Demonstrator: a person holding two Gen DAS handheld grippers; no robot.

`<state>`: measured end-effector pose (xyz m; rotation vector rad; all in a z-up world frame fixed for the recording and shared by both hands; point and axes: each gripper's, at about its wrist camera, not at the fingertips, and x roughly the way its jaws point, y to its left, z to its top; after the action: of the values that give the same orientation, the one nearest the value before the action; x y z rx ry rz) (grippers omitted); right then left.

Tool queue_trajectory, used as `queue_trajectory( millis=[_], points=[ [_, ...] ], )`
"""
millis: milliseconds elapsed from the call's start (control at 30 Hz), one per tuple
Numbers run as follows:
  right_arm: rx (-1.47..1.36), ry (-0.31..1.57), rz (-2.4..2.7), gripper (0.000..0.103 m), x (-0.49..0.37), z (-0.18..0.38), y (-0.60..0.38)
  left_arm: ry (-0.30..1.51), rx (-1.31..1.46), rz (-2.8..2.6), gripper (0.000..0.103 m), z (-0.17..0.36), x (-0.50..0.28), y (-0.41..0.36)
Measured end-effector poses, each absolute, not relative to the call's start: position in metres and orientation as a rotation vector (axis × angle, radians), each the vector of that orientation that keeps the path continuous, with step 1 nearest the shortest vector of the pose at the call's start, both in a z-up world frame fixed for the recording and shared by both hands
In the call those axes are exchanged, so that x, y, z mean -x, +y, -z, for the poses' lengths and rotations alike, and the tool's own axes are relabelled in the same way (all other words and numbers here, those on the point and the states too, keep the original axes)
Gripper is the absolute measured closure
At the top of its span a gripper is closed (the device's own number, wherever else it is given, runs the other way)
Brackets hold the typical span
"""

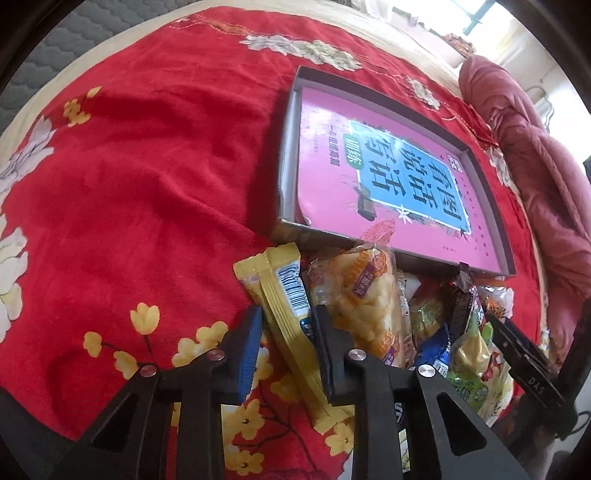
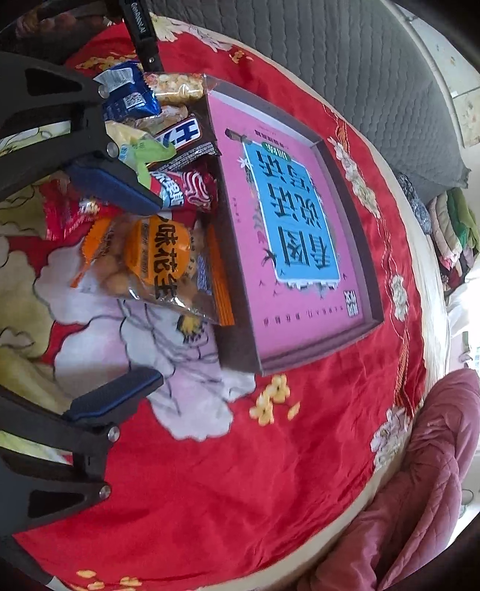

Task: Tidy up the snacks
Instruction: 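Grasp the yellow stick packet with left tool while right grasps the peanut bag, then carry the yellow packet with the left tool while the right carries the peanut bag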

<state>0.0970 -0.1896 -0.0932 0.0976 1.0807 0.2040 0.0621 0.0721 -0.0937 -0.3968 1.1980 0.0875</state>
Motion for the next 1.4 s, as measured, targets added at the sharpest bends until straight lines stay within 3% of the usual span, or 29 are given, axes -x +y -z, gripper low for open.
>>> queue_trajectory(
  millis=[133,200,267,600,1400],
  points=[
    [-0.129,1.101,-0.235,0.027,-0.103,0.098,-0.185,1.208,0.415,-0.083,0.076,0.1,-0.061,0.077],
    [-0.146,1.096,-0.268,0.038,-0.105,0.099,-0.183,1.211,0.413,-0.083,0.075,0.103,-0.061,0.077],
    [-0.167,1.091,-0.313,0.056,-0.106,0.1,-0.18,1.212,0.403,-0.08,0.076,0.105,-0.061,0.075],
    [-0.215,1.051,-0.343,0.061,-0.097,0.098,-0.19,1.184,0.378,-0.069,0.077,0.101,-0.058,0.072],
    [-0.261,0.911,-0.353,0.061,-0.084,0.064,-0.208,1.029,0.314,-0.064,0.077,0.032,-0.038,0.068]
  ],
)
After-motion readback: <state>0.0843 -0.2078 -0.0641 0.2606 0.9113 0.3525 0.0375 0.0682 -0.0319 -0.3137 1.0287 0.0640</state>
